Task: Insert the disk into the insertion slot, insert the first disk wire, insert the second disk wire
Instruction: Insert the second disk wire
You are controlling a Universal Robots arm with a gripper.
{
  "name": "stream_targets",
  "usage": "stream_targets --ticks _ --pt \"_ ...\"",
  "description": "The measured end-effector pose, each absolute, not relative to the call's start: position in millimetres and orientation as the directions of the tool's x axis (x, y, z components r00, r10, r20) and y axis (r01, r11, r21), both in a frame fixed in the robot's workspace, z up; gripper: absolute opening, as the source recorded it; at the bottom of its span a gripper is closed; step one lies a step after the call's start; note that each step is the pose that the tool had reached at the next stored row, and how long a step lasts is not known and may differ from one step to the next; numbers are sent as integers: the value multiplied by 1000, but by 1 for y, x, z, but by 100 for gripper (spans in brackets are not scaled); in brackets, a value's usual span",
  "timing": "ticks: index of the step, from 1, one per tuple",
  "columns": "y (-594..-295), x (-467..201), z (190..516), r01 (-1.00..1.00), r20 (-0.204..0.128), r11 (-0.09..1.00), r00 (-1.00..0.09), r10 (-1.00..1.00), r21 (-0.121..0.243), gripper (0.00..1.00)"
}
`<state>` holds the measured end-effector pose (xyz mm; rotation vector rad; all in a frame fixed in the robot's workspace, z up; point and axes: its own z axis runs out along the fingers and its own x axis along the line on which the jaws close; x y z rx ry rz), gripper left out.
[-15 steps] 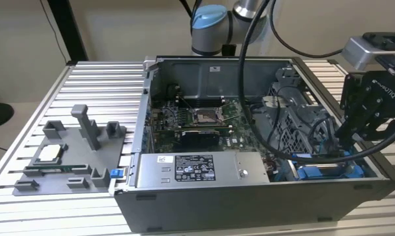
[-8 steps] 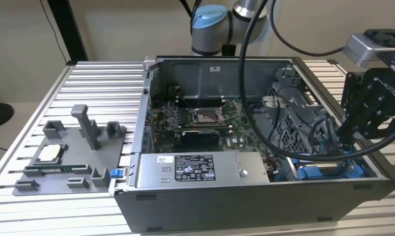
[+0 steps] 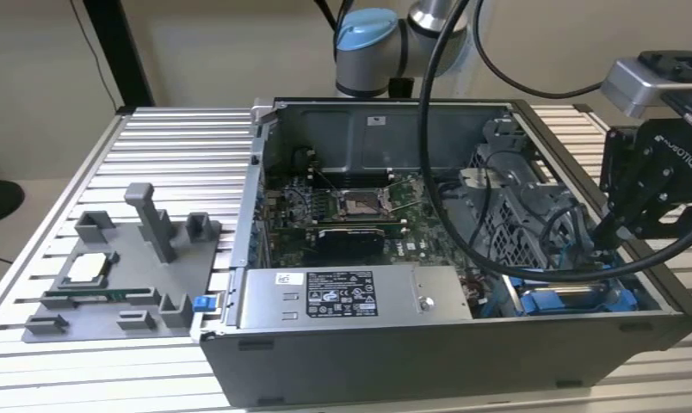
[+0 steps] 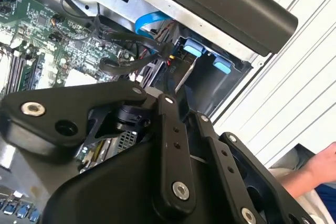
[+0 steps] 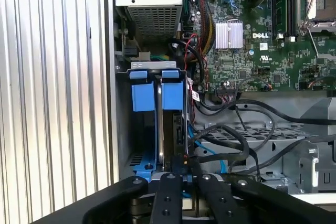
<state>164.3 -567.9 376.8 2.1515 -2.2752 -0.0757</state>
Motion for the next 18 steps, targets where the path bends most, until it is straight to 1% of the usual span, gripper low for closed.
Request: stream_targets --ticks 4,5,11,18 --pt "-568 167 377 -998 -26 55 -56 -998 41 0" --pt "-568 169 377 -998 -26 55 -56 -998 42 100" --pt "-568 186 377 -997 -26 55 -57 -998 51 100" --pt "-568 195 373 -993 -24 55 -58 -998 101 100"
